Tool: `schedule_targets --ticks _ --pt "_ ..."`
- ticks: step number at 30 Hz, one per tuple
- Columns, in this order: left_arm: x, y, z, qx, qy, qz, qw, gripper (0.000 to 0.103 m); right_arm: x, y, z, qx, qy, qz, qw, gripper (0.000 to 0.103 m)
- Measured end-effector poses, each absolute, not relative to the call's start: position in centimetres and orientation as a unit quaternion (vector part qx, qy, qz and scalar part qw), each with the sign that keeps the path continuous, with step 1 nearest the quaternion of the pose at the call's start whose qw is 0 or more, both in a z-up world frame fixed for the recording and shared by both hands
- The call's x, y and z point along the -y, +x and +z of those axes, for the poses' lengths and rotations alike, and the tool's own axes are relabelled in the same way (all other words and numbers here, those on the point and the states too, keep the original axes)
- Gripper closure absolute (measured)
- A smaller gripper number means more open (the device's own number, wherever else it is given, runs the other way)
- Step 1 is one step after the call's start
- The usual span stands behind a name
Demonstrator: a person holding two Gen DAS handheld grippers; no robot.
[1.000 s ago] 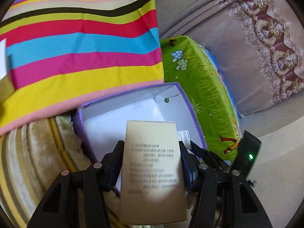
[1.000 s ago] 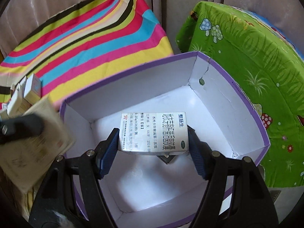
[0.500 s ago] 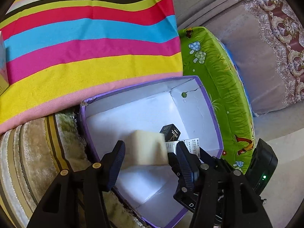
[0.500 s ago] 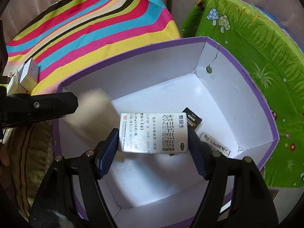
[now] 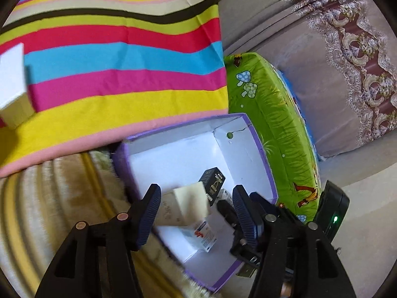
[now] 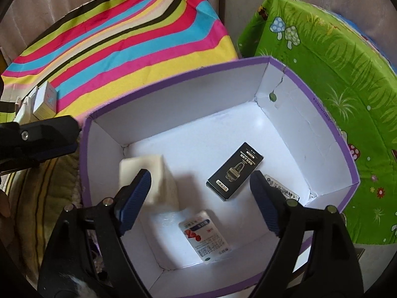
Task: Organize rigid objects
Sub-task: 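Carry both cartons into the purple-rimmed box and release them, then return both grippers to the pile on the striped cloth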
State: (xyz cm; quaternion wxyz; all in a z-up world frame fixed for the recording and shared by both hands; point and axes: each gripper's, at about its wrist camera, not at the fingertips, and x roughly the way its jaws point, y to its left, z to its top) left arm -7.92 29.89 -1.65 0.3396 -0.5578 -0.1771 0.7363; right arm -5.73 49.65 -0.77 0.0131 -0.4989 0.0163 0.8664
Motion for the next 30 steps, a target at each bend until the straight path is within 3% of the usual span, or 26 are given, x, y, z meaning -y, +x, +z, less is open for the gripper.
schedule_targets --ticks 10,20,24,30 --pt "-22.0 -3.9 2.4 0.078 -0.5 0.806 0.307 0.042 -46.2 -4.9 1.9 0.0 -0.477 0.879 -0.029 0.018" --pt "-10.6 -0.2 3.5 0.124 -0.457 0.849 0.235 0.041 -40.7 -4.1 4.0 0.03 -0.466 0.88 -0.082 0.016" --pt "-6.4 0.7 2.7 0.152 -0.456 0.857 0.186 0.024 -38.9 -3.6 4.5 0.041 -0.461 0.881 -0.095 0.013" --pt "-3.4 0.7 2.3 0.14 -0.456 0.867 0.145 0.018 -35.8 -3.1 4.5 0.056 -0.459 0.879 -0.119 0.013"
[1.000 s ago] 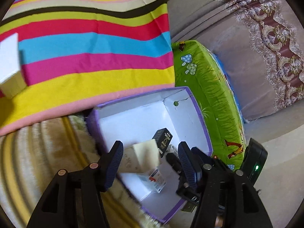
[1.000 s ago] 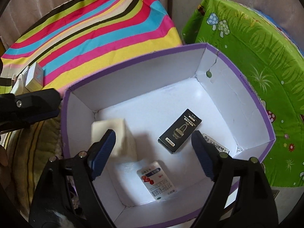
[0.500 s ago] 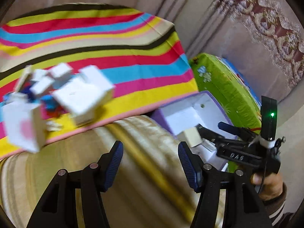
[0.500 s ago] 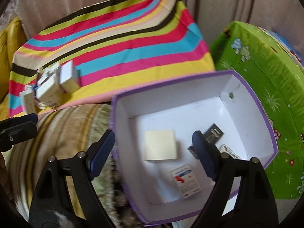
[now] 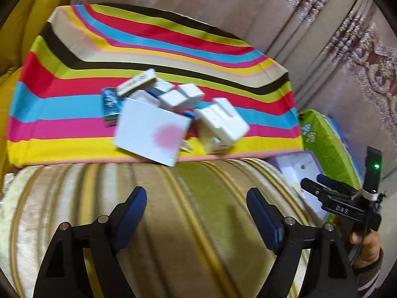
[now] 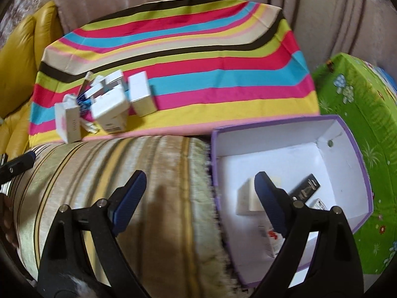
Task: Organize rigid objects
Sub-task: 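Return both grippers to the pile on the striped cloth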
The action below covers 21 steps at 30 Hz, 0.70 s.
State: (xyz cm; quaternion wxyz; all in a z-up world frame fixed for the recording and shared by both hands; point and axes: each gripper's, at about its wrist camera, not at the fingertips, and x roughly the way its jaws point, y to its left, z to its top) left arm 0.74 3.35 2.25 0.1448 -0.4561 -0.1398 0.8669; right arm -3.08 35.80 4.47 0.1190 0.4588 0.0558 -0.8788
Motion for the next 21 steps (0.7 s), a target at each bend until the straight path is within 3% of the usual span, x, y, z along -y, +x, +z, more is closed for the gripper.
schedule_targets --ticks 4,21 --pt "-3.1 0.0 2.0 0.1 -0.468 0.867 0.136 0.002 -33.5 -2.7 4.2 -0.086 0.452 -0.879 0.124 0.013" --pt "-3.0 -7.3 0.3 0.01 -0.504 0.855 0.119 0.0 -28.6 -3.4 3.5 -0.124 0.458 -0.865 0.159 0.012"
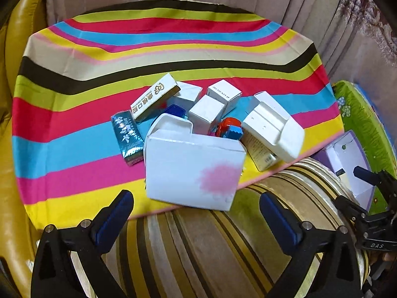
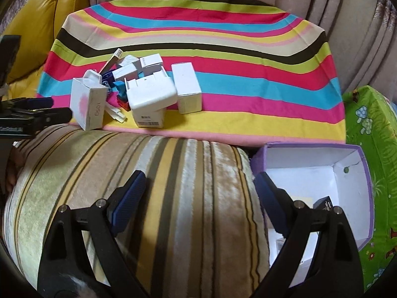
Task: Organize rigid objects
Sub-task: 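Return both grippers to the pile on the striped cloth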
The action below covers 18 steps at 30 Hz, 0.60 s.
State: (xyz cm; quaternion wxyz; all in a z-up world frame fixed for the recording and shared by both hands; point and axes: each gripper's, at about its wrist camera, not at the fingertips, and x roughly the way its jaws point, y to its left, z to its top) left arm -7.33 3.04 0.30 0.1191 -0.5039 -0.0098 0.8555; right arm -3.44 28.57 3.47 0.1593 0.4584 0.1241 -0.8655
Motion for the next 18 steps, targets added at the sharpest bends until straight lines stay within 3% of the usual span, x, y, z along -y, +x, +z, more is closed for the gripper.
schedule_targets --ticks 18 --pt "-3.5 -10.1 -1.3 -0.007 -0.526 0.842 0.12 0.0 -22.5 -6.9 4.3 -0.195 0.43 -0.852 0.227 0.011"
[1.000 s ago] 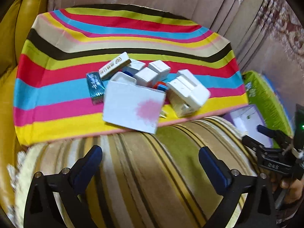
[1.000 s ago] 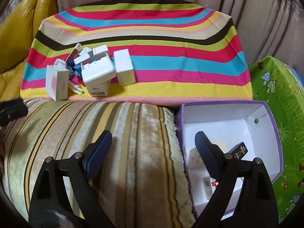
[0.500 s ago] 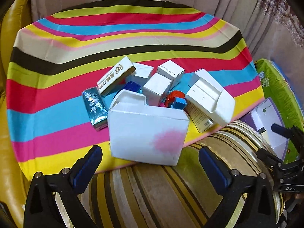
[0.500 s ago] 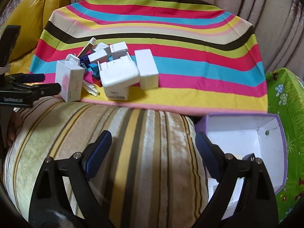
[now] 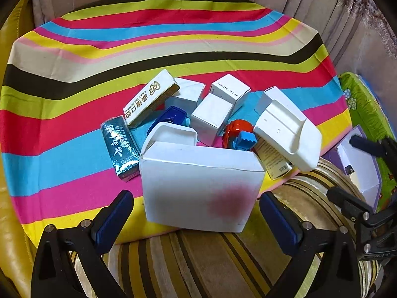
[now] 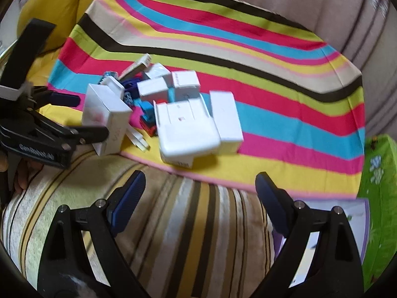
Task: Organize rigid objects
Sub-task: 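Return both grippers to the pile on the striped cloth, then grasp the large white box with the left gripper while the right grasps a white plastic piece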
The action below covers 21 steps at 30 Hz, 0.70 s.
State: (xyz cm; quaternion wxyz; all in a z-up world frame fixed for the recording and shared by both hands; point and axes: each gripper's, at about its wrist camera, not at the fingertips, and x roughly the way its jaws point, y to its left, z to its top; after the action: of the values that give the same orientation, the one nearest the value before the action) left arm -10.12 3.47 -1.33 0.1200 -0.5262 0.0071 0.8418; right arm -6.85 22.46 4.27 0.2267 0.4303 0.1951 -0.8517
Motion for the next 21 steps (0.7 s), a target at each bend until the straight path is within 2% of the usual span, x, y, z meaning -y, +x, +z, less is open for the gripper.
schedule_targets --ticks 14,19,21 --pt "-4.2 -10.5 -1.8 -0.015 -0.526 0.839 0.139 0.001 -20.4 -10.0 3.5 -0.214 0.425 -0.845 0.245 0.009" --pt "-4.2 -10.4 -1.9 -0.015 -0.525 0.84 0.135 0.01 -20.0 -10.5 3.0 -0.223 0.425 -0.842 0.246 0.009" --pt "-4.1 -10.3 -1.9 -0.014 -0.524 0.84 0.136 0.01 -19.8 -10.7 2.7 -0.225 0.427 -0.84 0.248 0.009"
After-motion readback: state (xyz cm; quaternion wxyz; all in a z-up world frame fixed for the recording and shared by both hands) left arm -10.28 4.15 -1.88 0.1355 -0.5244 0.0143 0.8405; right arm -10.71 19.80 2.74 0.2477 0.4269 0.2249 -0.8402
